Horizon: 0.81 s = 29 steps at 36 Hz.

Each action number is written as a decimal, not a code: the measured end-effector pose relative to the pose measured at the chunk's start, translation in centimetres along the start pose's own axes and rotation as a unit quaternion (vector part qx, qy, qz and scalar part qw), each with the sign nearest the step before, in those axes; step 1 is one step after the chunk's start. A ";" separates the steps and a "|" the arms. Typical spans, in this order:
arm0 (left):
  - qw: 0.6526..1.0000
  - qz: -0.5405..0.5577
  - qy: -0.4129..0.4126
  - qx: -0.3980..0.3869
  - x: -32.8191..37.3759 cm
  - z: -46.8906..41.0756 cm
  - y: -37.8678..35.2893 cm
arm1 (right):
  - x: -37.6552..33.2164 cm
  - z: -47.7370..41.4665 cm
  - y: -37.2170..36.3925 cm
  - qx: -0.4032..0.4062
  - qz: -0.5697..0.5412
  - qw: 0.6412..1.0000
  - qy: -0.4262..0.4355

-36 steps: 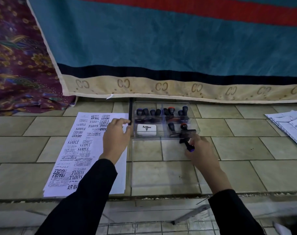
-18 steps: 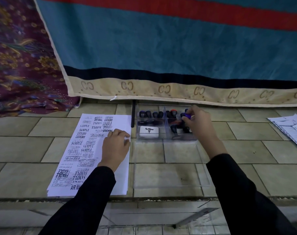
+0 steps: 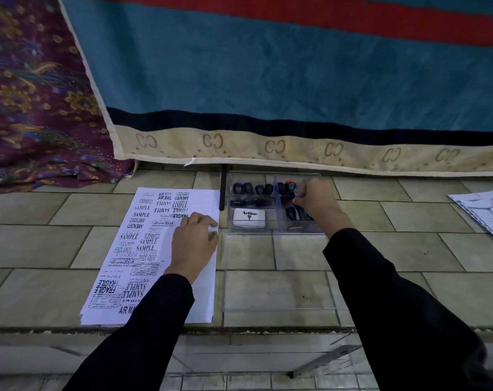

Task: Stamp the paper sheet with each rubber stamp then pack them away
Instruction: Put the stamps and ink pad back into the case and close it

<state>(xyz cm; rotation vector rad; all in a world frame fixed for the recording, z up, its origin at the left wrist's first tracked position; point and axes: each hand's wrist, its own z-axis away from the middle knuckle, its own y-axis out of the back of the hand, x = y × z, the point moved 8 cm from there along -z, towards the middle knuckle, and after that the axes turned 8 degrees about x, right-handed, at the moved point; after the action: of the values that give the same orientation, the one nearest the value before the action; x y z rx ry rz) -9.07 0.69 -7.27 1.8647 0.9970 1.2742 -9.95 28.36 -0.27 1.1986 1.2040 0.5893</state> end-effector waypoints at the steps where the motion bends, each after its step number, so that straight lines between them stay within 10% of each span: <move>1: 1.000 -0.002 -0.001 -0.002 0.0 0.0 0.0 | 0.0 0.1 0.0 0.007 0.002 1.000 0.002; 14: 1.000 -0.024 0.000 -0.009 0.1 -0.1 -0.1 | 0.9 0.1 -1.2 -0.013 0.033 0.999 0.003; 29: 0.999 0.036 0.015 -0.029 0.5 -0.4 1.0 | 3.1 1.9 2.7 0.153 -0.080 0.985 0.004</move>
<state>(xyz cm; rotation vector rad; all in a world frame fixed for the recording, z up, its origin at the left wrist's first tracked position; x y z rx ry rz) -9.12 0.67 -6.11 1.8569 0.9065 1.3627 -6.58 31.17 0.88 1.3393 1.4196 0.2947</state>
